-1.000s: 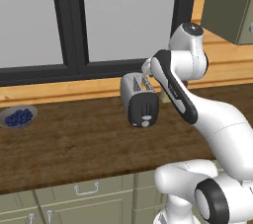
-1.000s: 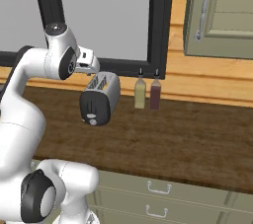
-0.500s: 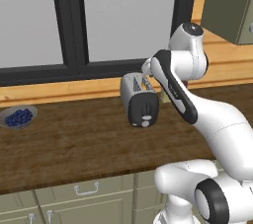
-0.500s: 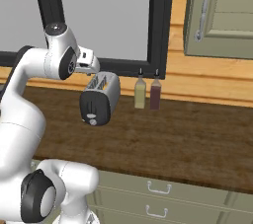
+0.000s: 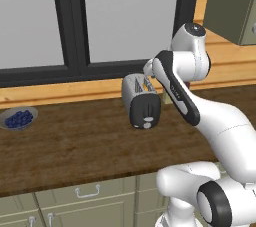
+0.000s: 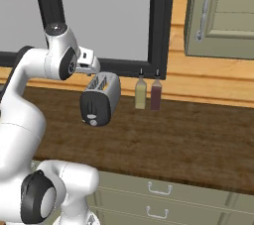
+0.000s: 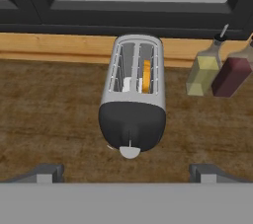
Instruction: Start the toaster. Once the lever pops up, take the bread to the plate on the dining counter.
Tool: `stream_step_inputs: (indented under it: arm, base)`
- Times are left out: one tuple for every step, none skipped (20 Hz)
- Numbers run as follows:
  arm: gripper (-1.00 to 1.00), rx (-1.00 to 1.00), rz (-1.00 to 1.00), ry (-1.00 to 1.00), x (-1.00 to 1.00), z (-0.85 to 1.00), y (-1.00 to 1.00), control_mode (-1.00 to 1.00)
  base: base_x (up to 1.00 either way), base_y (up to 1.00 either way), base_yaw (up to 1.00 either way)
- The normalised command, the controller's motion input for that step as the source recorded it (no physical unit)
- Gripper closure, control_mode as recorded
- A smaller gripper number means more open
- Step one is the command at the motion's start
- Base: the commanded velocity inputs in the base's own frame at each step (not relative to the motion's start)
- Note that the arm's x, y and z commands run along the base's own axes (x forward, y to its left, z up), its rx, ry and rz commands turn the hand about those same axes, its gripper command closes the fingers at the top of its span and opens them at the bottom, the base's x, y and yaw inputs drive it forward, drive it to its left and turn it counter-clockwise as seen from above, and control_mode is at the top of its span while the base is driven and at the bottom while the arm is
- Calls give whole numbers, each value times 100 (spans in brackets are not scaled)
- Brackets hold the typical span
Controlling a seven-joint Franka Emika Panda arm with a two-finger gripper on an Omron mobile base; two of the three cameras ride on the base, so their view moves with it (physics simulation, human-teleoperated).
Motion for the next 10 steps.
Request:
stream_step_inputs:
  arm:
    - [-100,0,0,0,0,0,0,-100]
    - [-100,0,0,0,0,0,0,-100]
    - [-100,0,0,0,0,0,0,-100]
    - [-100,0,0,0,0,0,0,-100]
    - [-100,0,0,0,0,0,0,-100]
    - [-100,0,0,0,0,0,0,-100]
    - [-100,0,0,0,0,0,0,-100]
    - [-100,0,0,0,0,0,0,-100]
    - [-100,0,0,0,0,0,0,-100]
    - [-100,0,0,0,0,0,0,-100]
  base:
    - [0,0,0]
    - [0,0,0]
    - [0,0,0]
    - [0,0,0]
    - [0,0,0]
    - [0,0,0]
    - [0,0,0]
    - [0,0,0]
    - [0,0,0]
    - [0,0,0]
